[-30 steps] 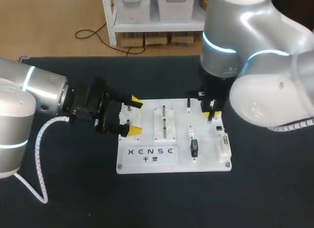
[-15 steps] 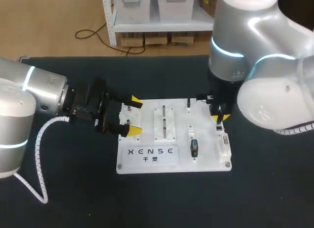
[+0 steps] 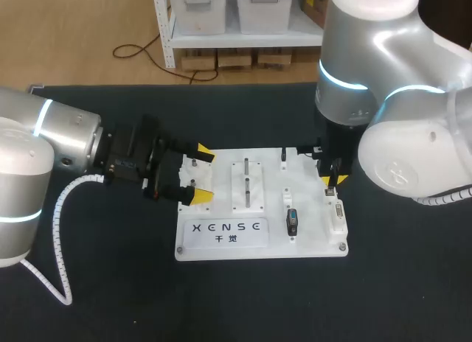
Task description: Insert the Ethernet cable into its matching sockets.
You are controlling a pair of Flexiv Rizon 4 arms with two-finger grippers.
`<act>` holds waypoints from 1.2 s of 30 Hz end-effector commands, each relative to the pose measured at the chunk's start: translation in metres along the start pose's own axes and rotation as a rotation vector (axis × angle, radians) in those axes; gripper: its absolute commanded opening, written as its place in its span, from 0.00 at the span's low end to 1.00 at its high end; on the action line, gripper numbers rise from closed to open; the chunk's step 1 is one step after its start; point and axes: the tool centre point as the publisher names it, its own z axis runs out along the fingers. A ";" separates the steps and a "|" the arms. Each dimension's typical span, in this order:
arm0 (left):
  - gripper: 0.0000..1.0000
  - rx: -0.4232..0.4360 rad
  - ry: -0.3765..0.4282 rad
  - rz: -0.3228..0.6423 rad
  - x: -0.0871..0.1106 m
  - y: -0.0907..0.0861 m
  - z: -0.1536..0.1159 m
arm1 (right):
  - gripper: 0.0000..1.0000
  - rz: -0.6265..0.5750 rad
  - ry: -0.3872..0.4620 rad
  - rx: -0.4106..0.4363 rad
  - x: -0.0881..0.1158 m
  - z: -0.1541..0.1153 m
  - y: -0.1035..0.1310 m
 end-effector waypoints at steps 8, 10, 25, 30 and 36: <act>1.00 -0.001 -0.003 0.002 0.001 0.000 0.000 | 0.00 -0.005 -0.009 -0.016 0.000 0.003 0.003; 1.00 -0.001 -0.003 0.002 0.001 0.000 0.000 | 0.00 -0.008 -0.009 -0.017 0.000 0.003 0.003; 1.00 -0.001 -0.003 0.002 0.001 0.000 0.000 | 0.00 -0.005 0.007 -0.015 0.003 0.018 0.003; 1.00 -0.001 -0.003 0.002 0.001 0.000 0.000 | 0.00 -0.002 0.010 -0.010 0.004 0.023 0.002; 1.00 -0.001 -0.003 0.002 0.001 0.000 0.000 | 0.00 0.007 0.008 -0.005 0.002 0.027 -0.001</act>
